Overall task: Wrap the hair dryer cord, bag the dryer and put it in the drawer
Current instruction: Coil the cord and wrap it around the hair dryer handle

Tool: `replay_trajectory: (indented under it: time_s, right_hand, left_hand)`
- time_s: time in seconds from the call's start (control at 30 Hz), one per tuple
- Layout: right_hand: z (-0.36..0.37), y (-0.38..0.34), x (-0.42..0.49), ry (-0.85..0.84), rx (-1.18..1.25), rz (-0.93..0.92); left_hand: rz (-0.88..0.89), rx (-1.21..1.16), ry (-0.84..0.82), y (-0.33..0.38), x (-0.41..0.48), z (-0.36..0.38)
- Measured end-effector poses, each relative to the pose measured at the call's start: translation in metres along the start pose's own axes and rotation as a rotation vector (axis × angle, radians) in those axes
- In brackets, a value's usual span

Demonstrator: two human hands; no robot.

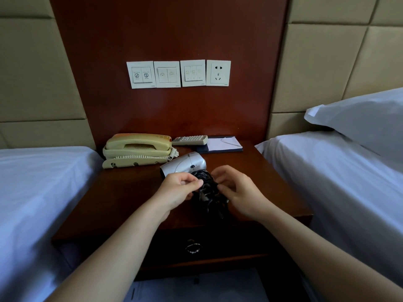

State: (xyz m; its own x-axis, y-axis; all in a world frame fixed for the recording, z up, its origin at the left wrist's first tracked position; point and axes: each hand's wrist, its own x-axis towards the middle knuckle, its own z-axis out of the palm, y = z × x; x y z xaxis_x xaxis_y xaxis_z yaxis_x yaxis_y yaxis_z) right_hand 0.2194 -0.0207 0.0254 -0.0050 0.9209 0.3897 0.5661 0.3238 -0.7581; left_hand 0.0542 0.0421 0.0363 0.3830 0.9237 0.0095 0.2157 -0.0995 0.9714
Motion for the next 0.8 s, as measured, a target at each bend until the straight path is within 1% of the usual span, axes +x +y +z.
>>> replay_trajectory:
  time_s: [0.1, 0.2, 0.27, 0.33, 0.4, 0.47, 0.53, 0.6, 0.67, 0.8]
  right_hand:
    - [0.003, 0.0, 0.0, 0.045, 0.03, -0.003]
    - [0.009, -0.003, -0.001, 0.131, 0.008, 0.036]
    - [0.01, -0.004, 0.0, 0.164, -0.092, 0.121]
    - [0.008, -0.003, 0.001, 0.096, -0.127, 0.248]
    - [0.007, -0.001, 0.0, 0.021, -0.014, 0.354]
    - [0.007, -0.001, -0.003, -0.002, 0.187, 0.413]
    - [0.009, -0.001, -0.004, -0.006, 0.356, 0.434]
    - [0.013, 0.0, -0.006, 0.006, 0.436, 0.442]
    - [0.016, 0.0, -0.007, 0.039, 0.409, 0.428]
    - [0.023, -0.004, -0.007, 0.138, 0.308, 0.341]
  left_hand:
    - [0.025, 0.006, 0.059, 0.001, -0.001, 0.003]
    - [0.042, 0.086, 0.116, 0.001, -0.001, 0.003]
    - [-0.027, 0.063, 0.115, -0.001, 0.0, 0.0]
    - [-0.128, -0.005, 0.096, -0.002, 0.002, -0.001]
    - [-0.221, -0.056, 0.111, -0.002, 0.004, 0.0]
    - [-0.28, -0.126, 0.097, 0.0, 0.003, 0.005]
    - [-0.302, -0.186, 0.046, 0.001, 0.003, 0.009]
    - [-0.306, -0.221, 0.033, 0.002, 0.002, 0.012]
    - [-0.31, -0.265, 0.043, 0.002, 0.003, 0.014]
    - [-0.306, -0.304, 0.068, 0.003, 0.004, 0.014]
